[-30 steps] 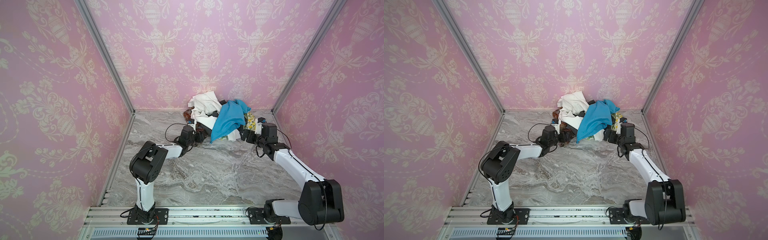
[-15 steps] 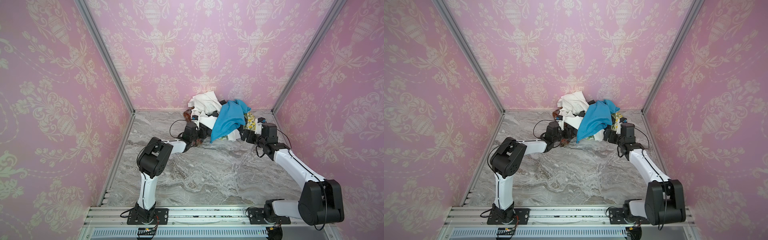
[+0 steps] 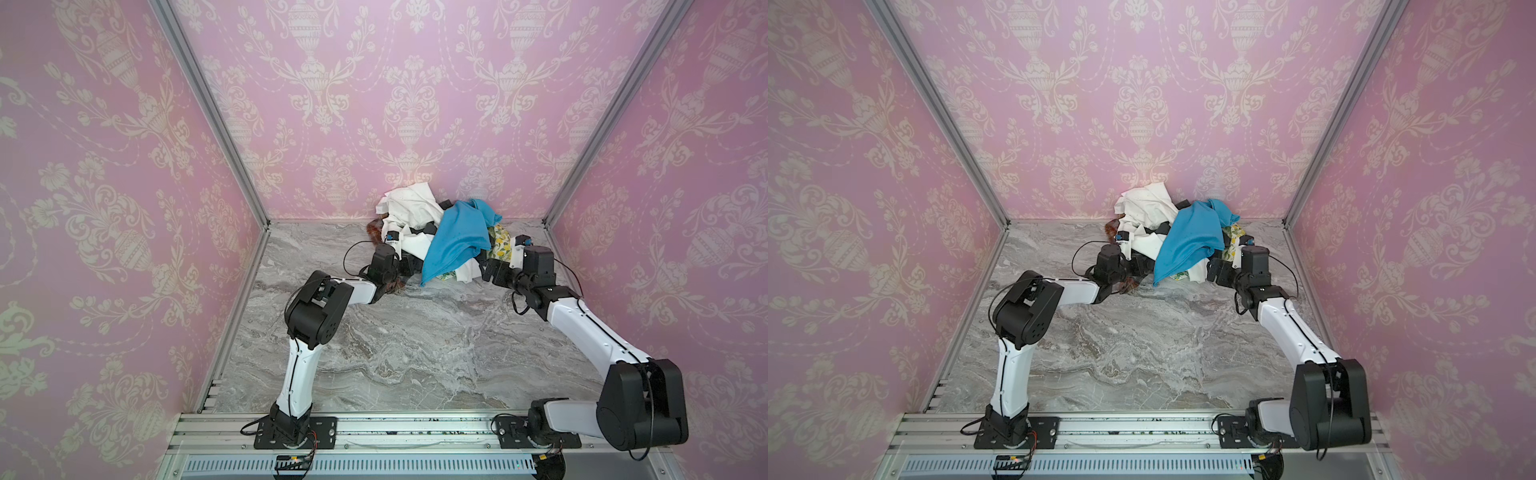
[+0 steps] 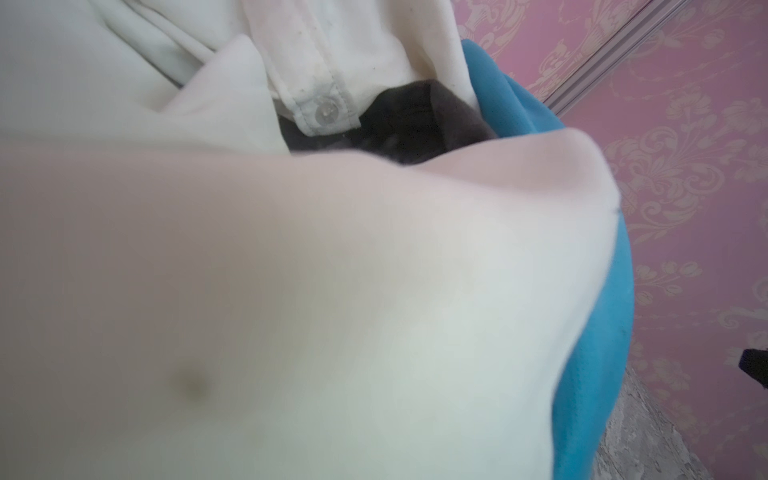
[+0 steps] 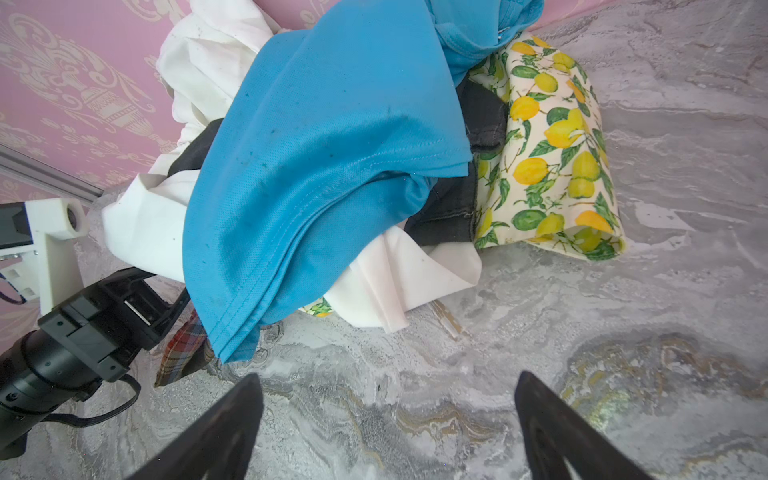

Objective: Pick out a specific cloth from the pile

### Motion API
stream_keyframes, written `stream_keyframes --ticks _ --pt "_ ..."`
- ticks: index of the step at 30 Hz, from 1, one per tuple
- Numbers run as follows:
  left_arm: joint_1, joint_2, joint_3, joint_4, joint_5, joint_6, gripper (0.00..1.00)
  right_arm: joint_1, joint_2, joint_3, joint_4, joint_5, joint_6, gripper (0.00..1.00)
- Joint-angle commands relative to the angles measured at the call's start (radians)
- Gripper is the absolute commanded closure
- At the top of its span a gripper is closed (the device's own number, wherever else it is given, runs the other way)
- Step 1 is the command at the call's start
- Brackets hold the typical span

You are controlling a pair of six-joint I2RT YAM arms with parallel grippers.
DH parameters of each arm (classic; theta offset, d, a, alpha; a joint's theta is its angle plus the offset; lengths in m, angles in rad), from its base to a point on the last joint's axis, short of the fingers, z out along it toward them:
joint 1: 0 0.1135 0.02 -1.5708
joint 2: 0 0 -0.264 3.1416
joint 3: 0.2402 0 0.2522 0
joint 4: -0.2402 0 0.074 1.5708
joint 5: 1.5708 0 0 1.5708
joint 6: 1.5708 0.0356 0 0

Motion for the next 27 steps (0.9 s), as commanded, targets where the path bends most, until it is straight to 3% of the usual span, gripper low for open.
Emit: stream_keyframes --ticks 1,9,13,20,27 --pt "0.005 0.003 0.054 0.023 0.037 -0.064 1.00 -0.006 -0.015 0.004 -0.013 0.003 0.010 0.05" --pt "0.006 -0.124 0.074 -0.258 0.000 -0.030 1.00 -0.005 -0.031 0.035 -0.053 0.030 0.000 0.05" --pt "0.006 -0.169 0.154 -0.448 0.018 -0.013 1.00 -0.006 -0.020 0.067 -0.067 0.024 0.004 0.05" --pt "0.008 -0.185 0.396 -0.735 0.063 -0.018 1.00 -0.006 -0.009 0.104 -0.073 0.014 0.007 0.05" --pt "0.022 -0.083 0.814 -0.980 0.119 0.020 1.00 -0.006 0.012 0.120 -0.061 -0.006 0.010 0.05"
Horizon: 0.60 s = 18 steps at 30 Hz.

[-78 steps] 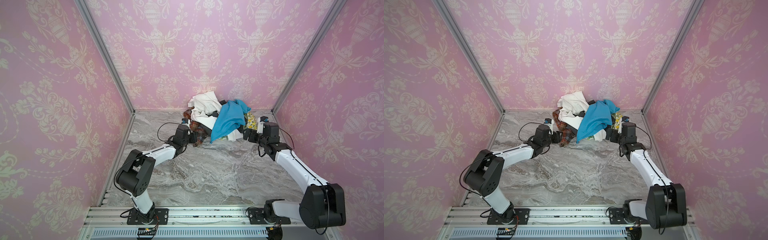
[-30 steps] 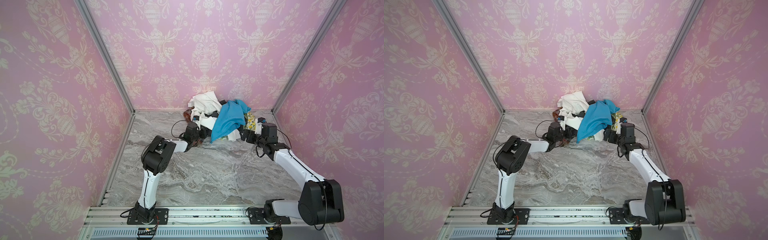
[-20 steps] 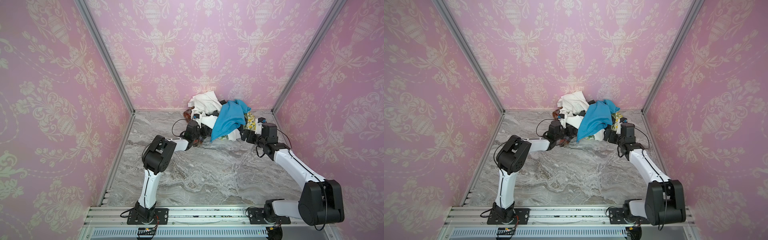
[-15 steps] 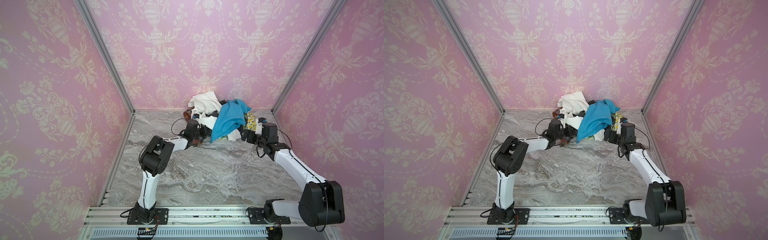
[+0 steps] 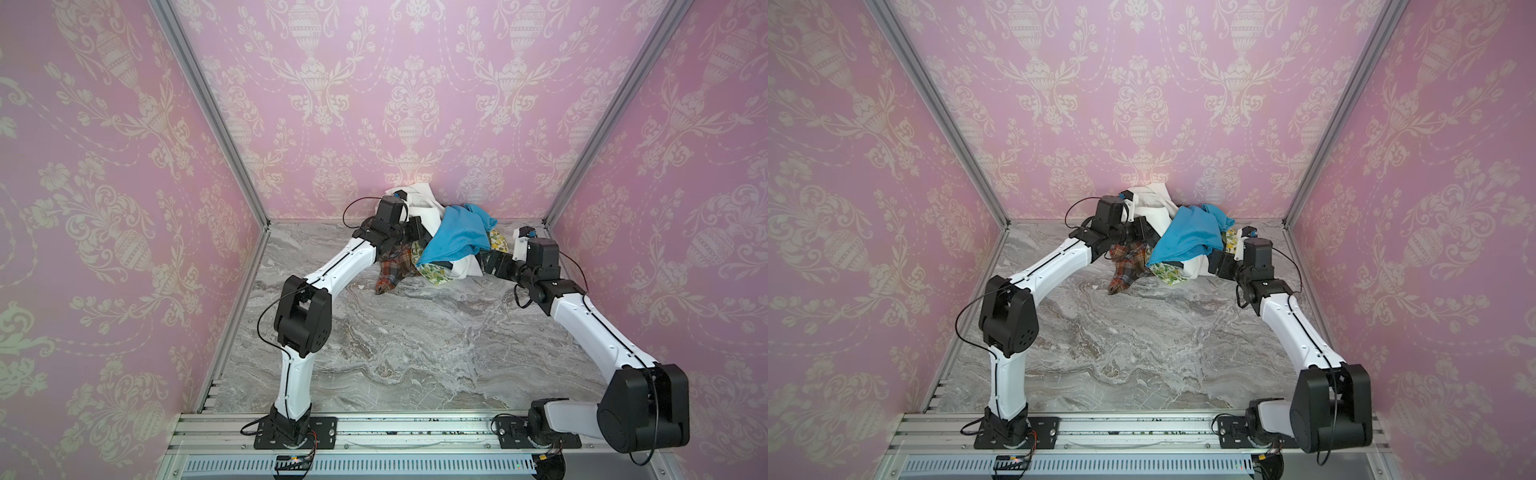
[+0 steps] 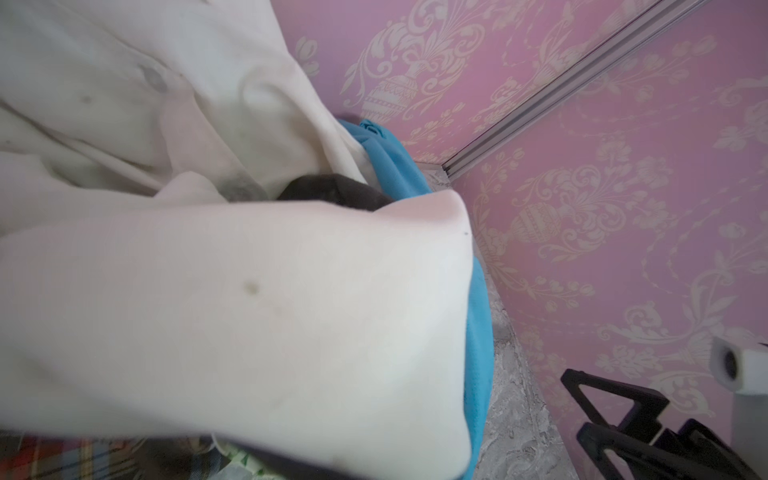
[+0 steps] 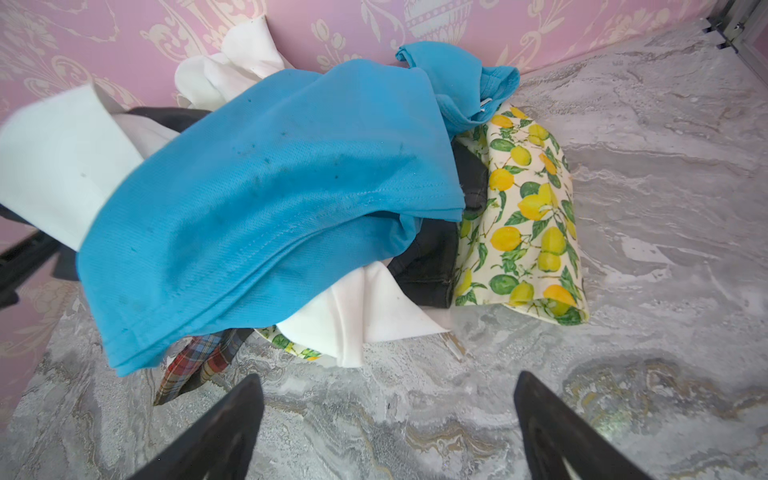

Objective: Pick out a specific cloth from the pile

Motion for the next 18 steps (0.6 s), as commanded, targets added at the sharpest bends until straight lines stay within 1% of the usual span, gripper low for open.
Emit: stream_keyframes --ticks 1,6,8,11,13,15,18 --pt "0.019 0.036 0.230 -0.123 0.055 0.052 1.00 -0.006 0.020 0.034 -0.004 -0.017 0.011 0.05" --pt "0.020 0.188 0.594 -0.273 0.082 0.078 1.00 -0.006 0.025 0.049 0.004 -0.012 0.006 0.05" --pt "0.020 0.269 0.769 -0.327 0.093 0.072 1.00 -0.006 0.028 0.060 0.008 -0.011 0.003 0.05" --pt "0.022 0.360 0.964 -0.364 0.108 0.045 1.00 -0.006 0.036 0.083 0.015 -0.011 0.000 0.05" --pt "0.025 0.364 0.980 -0.325 0.118 0.019 1.00 -0.006 0.039 0.098 0.028 -0.019 0.000 0.05" --pt "0.023 0.340 0.948 -0.273 0.138 0.008 1.00 -0.006 0.042 0.109 0.055 -0.036 0.000 0.05" --pt "0.023 0.294 0.902 -0.228 0.157 0.004 1.00 -0.006 0.041 0.109 0.140 -0.091 0.005 0.05"
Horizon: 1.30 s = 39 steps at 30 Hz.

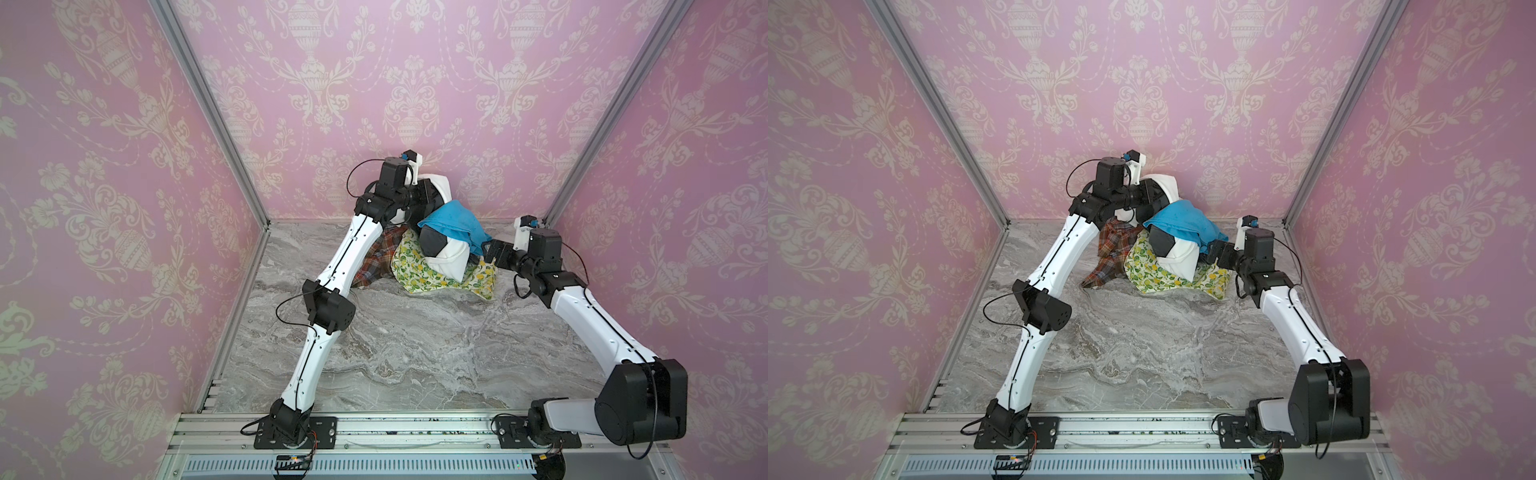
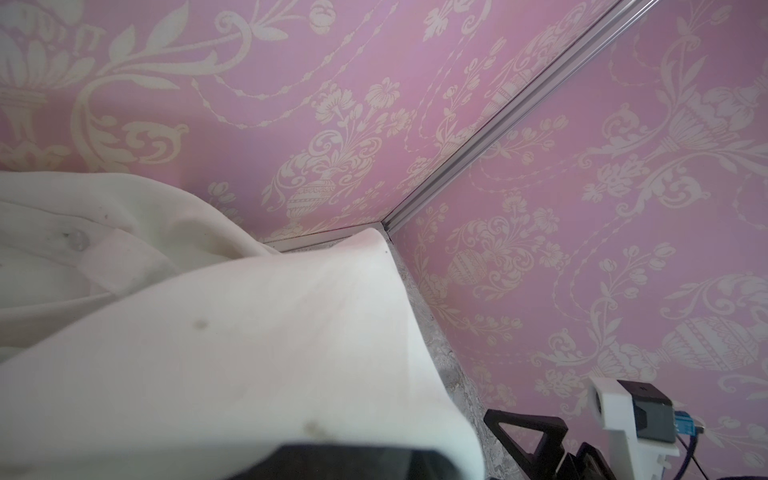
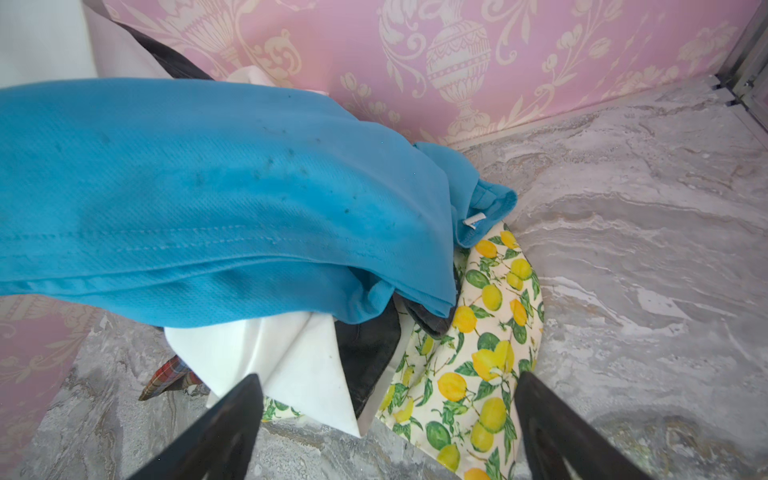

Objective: Pick out a specific cloth from the pile

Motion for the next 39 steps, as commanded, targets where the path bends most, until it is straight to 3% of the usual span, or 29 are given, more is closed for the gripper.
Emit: stream_keyframes --ticks 1,13,18,22,26,32,39 --pt "0.008 -0.104 0.004 0.144 0.068 -0.017 1.00 -0.006 0.010 0.026 0.116 -0.076 0.012 0.04" --pt "-0.001 -0.265 0.006 0.102 0.123 0.059 1.00 -0.001 0.009 0.011 0.275 -0.171 0.062 0.05" --pt "0.026 -0.217 0.004 -0.073 0.161 0.084 1.00 0.004 -0.011 0.011 0.276 -0.179 0.065 0.05" --pt "0.031 -0.153 -0.005 -0.328 0.141 0.220 1.00 0.010 -0.039 -0.002 0.246 -0.170 0.053 0.05" --pt "0.020 -0.136 -0.112 -0.469 0.104 0.338 1.00 0.013 -0.058 0.011 0.149 -0.126 0.030 0.06" --pt "-0.017 -0.150 -0.299 -0.550 0.050 0.472 1.00 0.011 -0.070 0.021 0.052 -0.110 0.010 0.07" --pt "-0.038 -0.176 -0.416 -0.666 0.014 0.615 1.00 0.011 -0.072 0.010 0.003 -0.109 -0.005 0.07"
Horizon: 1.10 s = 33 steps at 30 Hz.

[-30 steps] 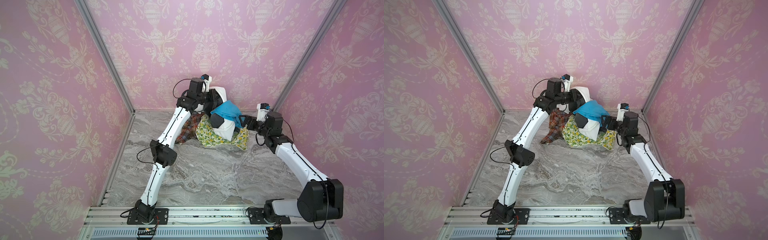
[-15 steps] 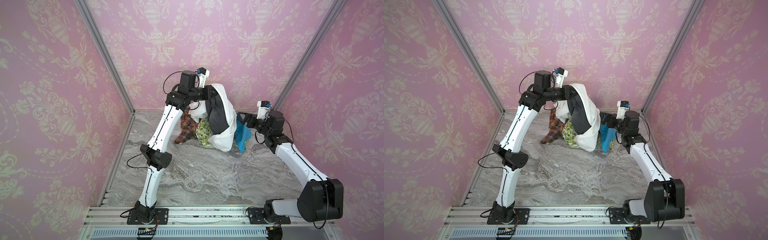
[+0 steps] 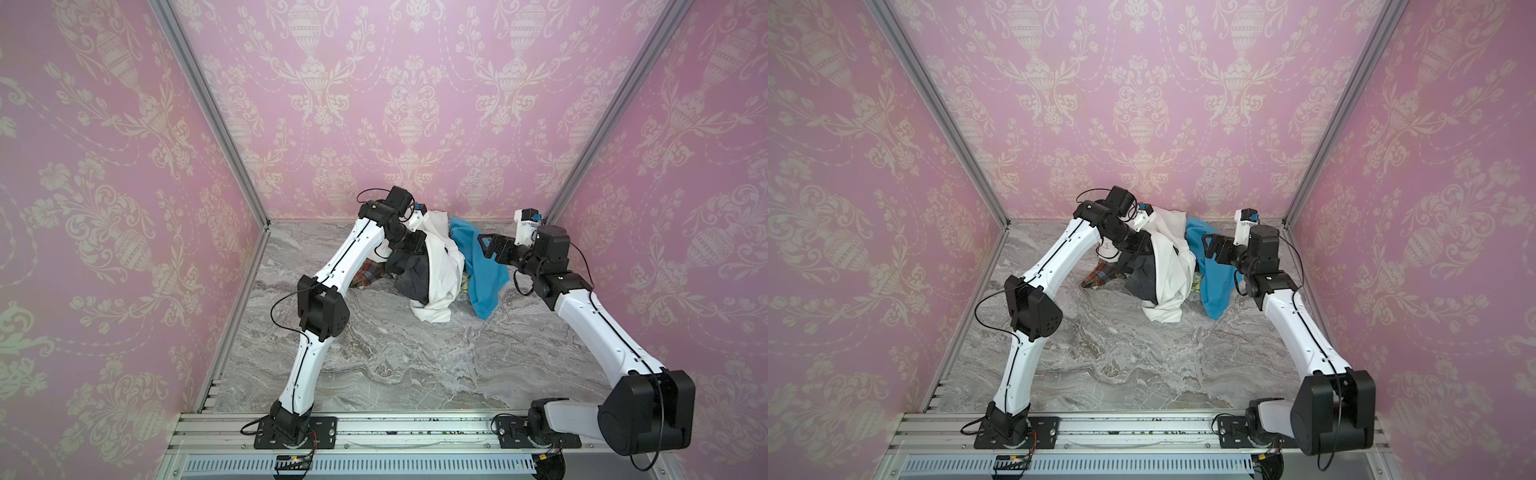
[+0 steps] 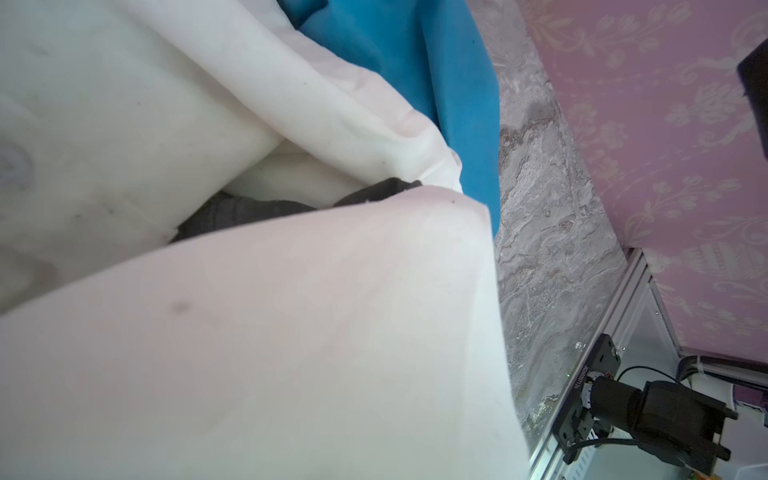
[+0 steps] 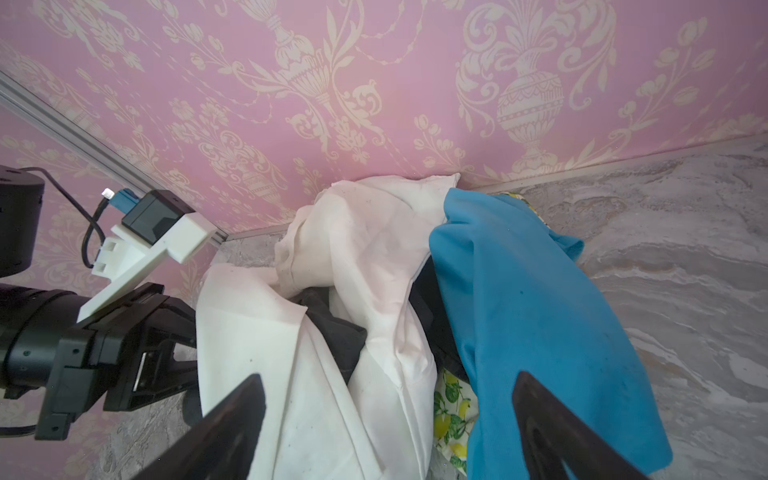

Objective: Pick out a specific cloth from the pile

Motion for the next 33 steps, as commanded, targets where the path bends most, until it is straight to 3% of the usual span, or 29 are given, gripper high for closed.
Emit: stream_keyframes --ticks 1,8,14,19,27,33 --pt "-0.006 -0.052 -0.075 -0.099 -0.022 0.129 1.00 0.008 -0.024 0.003 -0.040 0.014 -0.027 0.07" --pt "0.009 -0.308 -0.440 0.061 0.037 0.193 1.00 0.011 -0.015 -0.020 -0.024 -0.004 -0.030 0.07" --pt "0.037 -0.493 -0.685 0.267 0.104 0.148 1.00 0.033 -0.014 -0.047 0.011 -0.015 -0.043 0.07" --pt "0.052 -0.526 -0.682 0.279 0.116 0.124 1.00 0.079 -0.027 -0.086 0.076 -0.051 -0.081 0.07" --pt "0.058 -0.494 -0.544 0.244 0.118 0.074 1.00 0.260 -0.040 -0.164 0.194 -0.043 -0.173 0.11" --pt "0.060 -0.449 -0.431 0.235 0.137 0.029 1.00 0.346 -0.068 -0.220 0.242 0.056 -0.210 0.18"
